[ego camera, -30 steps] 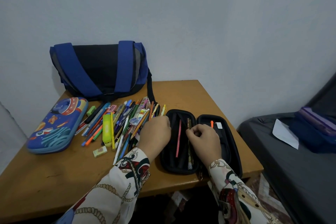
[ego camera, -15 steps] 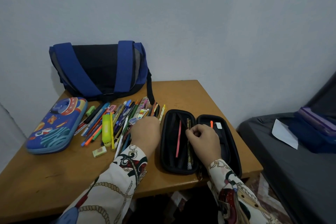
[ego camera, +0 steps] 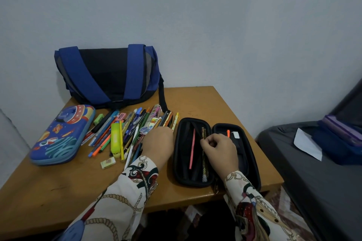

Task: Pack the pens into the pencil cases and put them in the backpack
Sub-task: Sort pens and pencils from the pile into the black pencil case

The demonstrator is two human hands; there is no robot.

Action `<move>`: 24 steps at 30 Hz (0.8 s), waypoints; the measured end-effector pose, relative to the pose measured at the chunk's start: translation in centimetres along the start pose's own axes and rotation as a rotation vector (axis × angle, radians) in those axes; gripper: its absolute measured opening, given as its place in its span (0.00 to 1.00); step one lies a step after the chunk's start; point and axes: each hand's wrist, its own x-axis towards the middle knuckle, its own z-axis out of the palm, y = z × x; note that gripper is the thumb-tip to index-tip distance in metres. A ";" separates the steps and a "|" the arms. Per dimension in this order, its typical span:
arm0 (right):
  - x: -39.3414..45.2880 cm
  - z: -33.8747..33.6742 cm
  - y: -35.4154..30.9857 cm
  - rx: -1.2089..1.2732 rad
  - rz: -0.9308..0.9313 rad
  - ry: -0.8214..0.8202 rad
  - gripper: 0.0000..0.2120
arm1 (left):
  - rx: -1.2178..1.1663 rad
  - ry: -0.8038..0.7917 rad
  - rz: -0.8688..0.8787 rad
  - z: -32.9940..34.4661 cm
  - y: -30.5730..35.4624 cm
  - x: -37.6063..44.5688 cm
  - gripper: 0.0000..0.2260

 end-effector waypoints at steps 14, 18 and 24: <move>0.1 0.1 0.3 0.012 0.003 0.000 0.14 | 0.016 0.030 0.002 0.0 -0.5 0.3 0.10; 0.1 0.2 0.3 0.012 -0.002 -0.005 0.14 | 0.015 0.022 0.014 0.1 -0.4 0.5 0.09; 0.2 0.1 0.3 0.011 -0.002 -0.003 0.14 | 0.044 0.023 0.002 0.0 -0.2 0.7 0.08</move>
